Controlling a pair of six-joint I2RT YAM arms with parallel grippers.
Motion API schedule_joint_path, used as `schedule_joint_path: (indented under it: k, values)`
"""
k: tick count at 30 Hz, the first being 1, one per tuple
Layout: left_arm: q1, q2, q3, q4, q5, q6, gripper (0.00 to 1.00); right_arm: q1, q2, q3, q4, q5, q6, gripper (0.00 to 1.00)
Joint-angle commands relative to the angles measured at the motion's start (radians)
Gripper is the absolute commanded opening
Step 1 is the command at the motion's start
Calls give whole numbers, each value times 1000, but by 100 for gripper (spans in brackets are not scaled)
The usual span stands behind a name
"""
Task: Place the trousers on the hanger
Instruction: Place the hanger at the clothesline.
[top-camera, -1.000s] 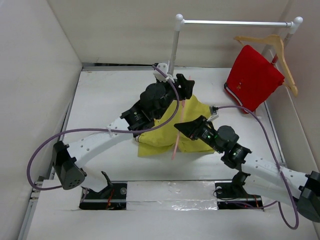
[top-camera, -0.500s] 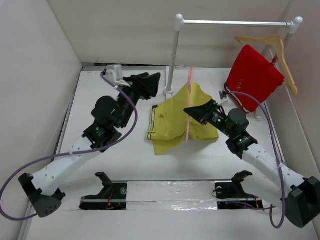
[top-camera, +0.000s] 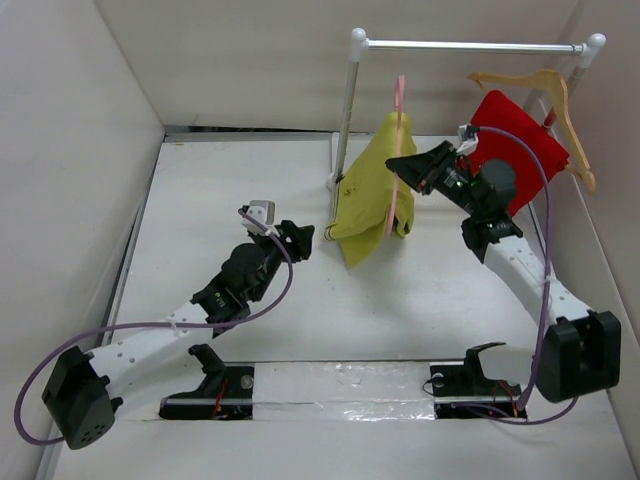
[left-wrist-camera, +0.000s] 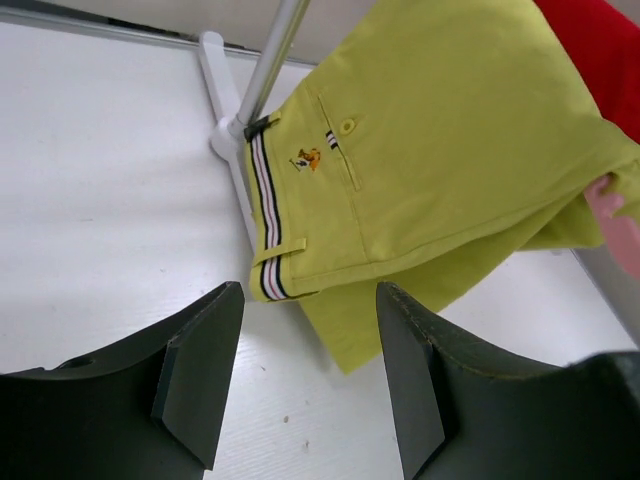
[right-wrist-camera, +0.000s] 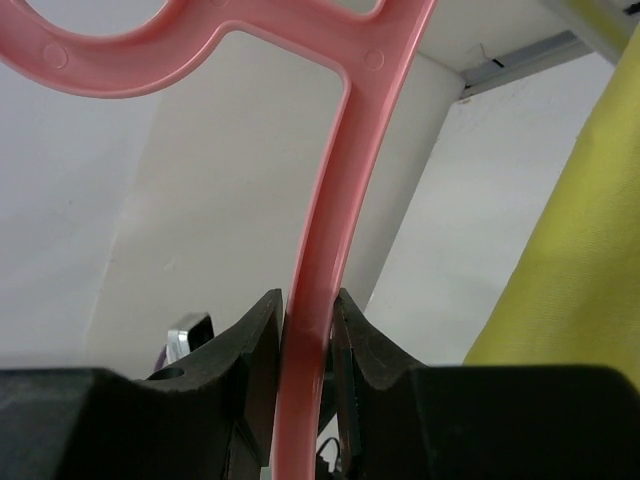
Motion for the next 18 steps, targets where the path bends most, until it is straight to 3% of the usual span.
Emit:
schedule_joint_path:
  k: [1, 6, 18]
  values:
    - [5, -79, -30, 137, -63, 47, 52, -48, 46, 143, 276, -86, 27, 0]
    - [14, -149, -120, 180, -63, 61, 52, -82, 138, 246, 276, -100, 33, 0]
    - [14, -139, -121, 182, -1, 55, 52, -160, 279, 385, 318, -115, 62, 0]
